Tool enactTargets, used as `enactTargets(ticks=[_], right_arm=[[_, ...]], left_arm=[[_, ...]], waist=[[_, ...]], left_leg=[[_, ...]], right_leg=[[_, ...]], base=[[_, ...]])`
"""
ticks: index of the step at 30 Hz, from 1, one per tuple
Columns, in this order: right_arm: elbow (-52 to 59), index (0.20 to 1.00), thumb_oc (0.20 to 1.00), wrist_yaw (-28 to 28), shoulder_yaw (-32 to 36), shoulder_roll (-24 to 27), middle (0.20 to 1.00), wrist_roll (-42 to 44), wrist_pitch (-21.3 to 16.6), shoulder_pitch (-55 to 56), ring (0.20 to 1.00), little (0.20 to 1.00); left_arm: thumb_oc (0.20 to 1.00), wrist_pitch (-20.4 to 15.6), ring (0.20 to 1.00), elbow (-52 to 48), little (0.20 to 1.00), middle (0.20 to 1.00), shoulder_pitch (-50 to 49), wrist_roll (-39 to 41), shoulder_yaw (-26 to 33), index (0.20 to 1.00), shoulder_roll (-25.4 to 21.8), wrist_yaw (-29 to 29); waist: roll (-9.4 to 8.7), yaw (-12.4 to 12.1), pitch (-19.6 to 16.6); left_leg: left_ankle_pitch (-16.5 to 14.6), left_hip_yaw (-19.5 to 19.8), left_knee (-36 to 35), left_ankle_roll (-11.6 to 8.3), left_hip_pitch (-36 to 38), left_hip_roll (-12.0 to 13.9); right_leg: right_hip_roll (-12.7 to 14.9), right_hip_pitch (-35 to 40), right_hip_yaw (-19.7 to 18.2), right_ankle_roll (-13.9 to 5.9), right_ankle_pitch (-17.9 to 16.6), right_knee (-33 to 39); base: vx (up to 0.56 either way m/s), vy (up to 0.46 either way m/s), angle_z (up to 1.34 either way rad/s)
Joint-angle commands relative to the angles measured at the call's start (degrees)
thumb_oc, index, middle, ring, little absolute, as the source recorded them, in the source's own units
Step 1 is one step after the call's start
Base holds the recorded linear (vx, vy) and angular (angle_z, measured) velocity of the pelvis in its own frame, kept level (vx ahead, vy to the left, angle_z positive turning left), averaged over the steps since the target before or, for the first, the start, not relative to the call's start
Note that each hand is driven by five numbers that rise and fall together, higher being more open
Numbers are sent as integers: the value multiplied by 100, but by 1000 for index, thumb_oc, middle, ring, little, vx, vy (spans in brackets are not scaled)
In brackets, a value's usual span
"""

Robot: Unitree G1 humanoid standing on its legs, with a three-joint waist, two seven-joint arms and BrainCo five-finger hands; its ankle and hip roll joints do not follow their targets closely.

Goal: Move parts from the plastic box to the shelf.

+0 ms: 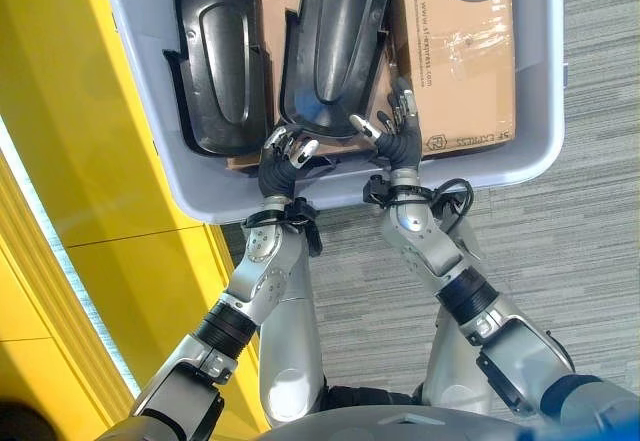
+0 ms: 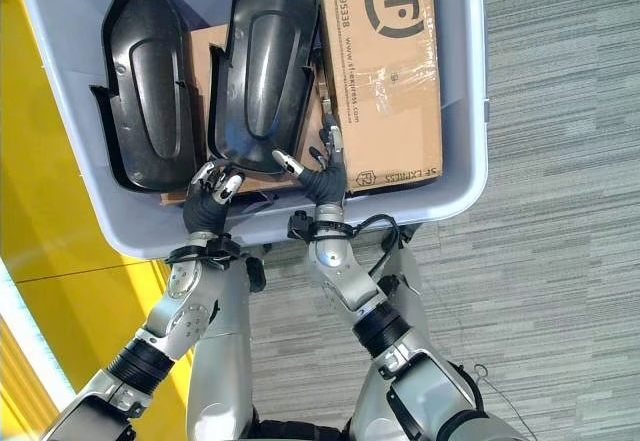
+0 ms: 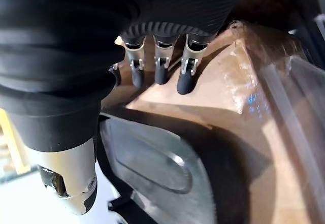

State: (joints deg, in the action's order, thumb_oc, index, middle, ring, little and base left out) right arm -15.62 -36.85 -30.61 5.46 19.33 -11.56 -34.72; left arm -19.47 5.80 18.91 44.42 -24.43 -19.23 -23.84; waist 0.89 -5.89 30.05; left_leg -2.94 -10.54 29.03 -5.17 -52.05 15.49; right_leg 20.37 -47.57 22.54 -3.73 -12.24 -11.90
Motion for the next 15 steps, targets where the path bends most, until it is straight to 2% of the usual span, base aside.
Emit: enactTargets(ticks=[1,5,6,10,15], right_arm=[[-100,1000,1000,436,-459,132,1000,-426,294,-115,1000,1000],[-193,1000,1000,571,-501,206,1000,-902,499,-314,1000,1000],[-259,1000,1000,797,-516,243,1000,-1005,676,-400,1000,1000],[-338,1000,1000,880,-750,235,1000,-1033,1194,-543,1000,1000],[-632,1000,1000,817,-814,205,1000,-860,1291,-687,1000,1000]], left_arm=[[1000,180,1000,-284,1000,1000,-258,181,-467,1000,102,350],[1000,263,1000,-343,1000,1000,-273,236,-448,1000,20,455],[1000,282,1000,-332,1000,1000,-286,249,-456,1000,-7,502],[1000,319,1000,-347,1000,1000,-369,285,-424,1000,-94,665],[1000,346,1000,-355,1000,1000,-429,328,-404,1000,-188,815]], waist=[[339,-330,-25],[358,-399,-25],[371,-429,-25],[401,-528,-25],[444,-626,-25]], left_leg=[[485,-549,-950,111,171,-258],[473,-500,-929,113,161,-272],[461,-474,-912,113,161,-285],[457,-437,-878,115,149,-288],[430,-401,-829,120,172,-303]], right_leg=[[283,-48,263,-583,778,-852],[301,-29,299,-575,796,-898],[306,-15,314,-571,804,-918],[339,13,380,-573,826,-978],[365,80,450,-571,837,-1011]], base=[[0,0,0],[0,0,0],[0,0,0],[0,0,0],[0,0,0]])
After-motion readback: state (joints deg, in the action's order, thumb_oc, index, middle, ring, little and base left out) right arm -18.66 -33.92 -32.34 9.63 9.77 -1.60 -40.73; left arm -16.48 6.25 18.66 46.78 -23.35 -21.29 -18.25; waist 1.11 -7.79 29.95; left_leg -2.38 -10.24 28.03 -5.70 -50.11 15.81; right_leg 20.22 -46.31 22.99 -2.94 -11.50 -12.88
